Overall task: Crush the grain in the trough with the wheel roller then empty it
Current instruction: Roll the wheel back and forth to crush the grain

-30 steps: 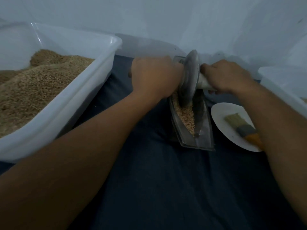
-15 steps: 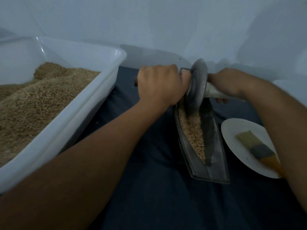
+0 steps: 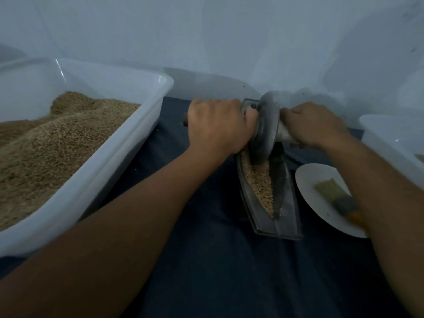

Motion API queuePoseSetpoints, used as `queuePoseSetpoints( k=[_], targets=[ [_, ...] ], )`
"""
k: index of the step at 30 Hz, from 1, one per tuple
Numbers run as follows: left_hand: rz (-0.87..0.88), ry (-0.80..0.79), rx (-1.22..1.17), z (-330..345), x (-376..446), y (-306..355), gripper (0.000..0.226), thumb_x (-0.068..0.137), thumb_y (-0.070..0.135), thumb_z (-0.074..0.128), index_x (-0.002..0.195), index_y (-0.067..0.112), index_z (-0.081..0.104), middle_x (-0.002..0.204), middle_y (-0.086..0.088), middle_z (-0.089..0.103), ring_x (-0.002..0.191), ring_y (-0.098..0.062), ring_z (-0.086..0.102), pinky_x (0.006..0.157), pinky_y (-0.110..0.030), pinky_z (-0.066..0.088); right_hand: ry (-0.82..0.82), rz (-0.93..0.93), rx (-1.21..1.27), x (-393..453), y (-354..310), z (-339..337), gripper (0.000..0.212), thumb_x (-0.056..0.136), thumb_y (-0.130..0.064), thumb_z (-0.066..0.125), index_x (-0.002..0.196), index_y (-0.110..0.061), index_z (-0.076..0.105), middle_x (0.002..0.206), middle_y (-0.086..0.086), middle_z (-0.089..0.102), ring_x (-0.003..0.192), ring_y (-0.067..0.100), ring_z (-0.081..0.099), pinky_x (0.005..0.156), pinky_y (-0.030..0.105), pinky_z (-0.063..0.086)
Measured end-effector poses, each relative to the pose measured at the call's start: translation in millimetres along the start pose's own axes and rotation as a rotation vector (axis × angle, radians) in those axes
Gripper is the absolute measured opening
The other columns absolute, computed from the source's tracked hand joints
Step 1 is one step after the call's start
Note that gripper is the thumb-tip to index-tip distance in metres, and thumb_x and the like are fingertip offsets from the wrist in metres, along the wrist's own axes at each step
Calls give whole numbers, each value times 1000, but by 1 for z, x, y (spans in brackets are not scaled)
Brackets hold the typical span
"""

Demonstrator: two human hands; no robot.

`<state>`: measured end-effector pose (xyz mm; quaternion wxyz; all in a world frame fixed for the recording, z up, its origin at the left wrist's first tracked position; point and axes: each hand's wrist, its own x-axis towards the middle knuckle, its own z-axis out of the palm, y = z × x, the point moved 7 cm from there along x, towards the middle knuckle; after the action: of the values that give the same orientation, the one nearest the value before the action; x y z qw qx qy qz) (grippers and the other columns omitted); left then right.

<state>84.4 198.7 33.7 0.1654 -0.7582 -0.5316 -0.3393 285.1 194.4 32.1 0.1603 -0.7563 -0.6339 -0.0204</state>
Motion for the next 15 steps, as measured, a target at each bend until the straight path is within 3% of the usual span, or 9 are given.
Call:
queuePoseSetpoints(
  k=[3, 6, 11, 15],
  targets=[
    [3, -6, -10, -4, -6, 0, 46, 93, 48, 24, 71, 21, 53, 60, 3, 45, 56, -23, 45, 64, -35, 31, 171, -41, -120, -13, -1, -6, 57, 87, -53, 25, 65, -15, 62, 64, 4, 61, 58, 22, 51, 51, 29, 32],
    [22, -19, -31, -10, -9, 2, 40, 93, 50, 28, 87, 19, 52, 63, 1, 52, 57, -23, 47, 64, -36, 28, 226, -58, -178, -25, -2, -6, 56, 87, -52, 20, 68, -16, 58, 64, 1, 50, 55, 16, 41, 49, 28, 22],
    [35, -42, -47, -20, -21, 3, 41, 95, 52, 27, 93, 19, 51, 74, 1, 62, 67, -23, 56, 70, -39, 38, 389, -57, -174, -46, -5, -10, 55, 92, -53, 21, 61, -16, 47, 61, 1, 43, 58, 25, 40, 49, 28, 20],
    [60, -54, -28, -27, -28, 7, 43, 96, 54, 26, 94, 21, 53, 82, 0, 64, 71, -23, 55, 71, -39, 38, 490, -39, -149, -63, -4, -12, 55, 95, -52, 24, 67, -16, 55, 64, 2, 49, 58, 25, 40, 52, 31, 24]
  ],
)
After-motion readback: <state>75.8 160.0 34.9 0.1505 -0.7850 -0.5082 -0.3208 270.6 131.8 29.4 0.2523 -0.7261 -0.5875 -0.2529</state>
